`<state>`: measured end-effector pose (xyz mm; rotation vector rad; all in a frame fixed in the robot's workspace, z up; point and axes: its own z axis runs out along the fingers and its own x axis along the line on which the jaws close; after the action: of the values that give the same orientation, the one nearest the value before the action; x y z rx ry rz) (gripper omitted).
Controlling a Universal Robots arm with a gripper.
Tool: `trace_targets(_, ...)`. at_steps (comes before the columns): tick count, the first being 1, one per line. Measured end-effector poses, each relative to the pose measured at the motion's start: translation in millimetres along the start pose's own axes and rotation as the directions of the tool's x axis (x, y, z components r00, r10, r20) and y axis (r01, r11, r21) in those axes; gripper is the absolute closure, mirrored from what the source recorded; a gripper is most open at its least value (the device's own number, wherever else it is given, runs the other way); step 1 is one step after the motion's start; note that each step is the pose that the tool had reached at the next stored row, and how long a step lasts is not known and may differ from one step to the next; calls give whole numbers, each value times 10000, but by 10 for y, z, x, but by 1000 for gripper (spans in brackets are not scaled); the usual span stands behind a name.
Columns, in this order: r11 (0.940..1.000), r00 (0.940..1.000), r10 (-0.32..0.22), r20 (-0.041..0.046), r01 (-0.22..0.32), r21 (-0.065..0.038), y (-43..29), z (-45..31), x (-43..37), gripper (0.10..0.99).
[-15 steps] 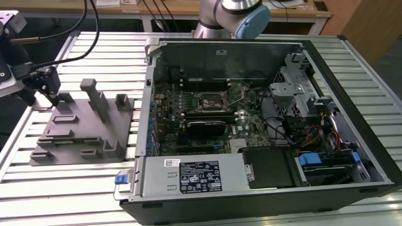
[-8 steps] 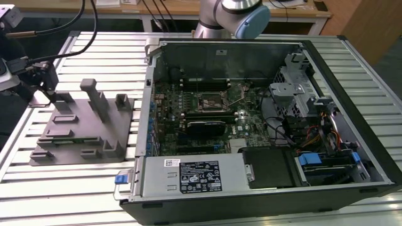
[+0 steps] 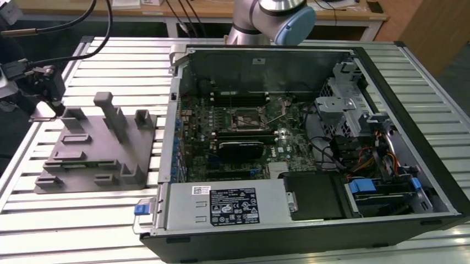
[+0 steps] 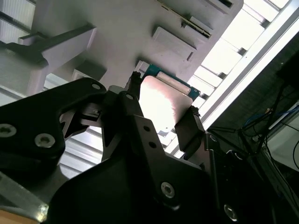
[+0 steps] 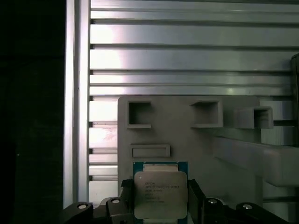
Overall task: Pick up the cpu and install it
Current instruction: 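Pick up the cpu and move it towards the insertion slot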
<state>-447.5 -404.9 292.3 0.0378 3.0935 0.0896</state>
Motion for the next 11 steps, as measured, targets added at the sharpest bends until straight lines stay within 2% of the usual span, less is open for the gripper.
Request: trace_targets(11,10000,10000,-1,47,1,-38,9,-149,-7,545)
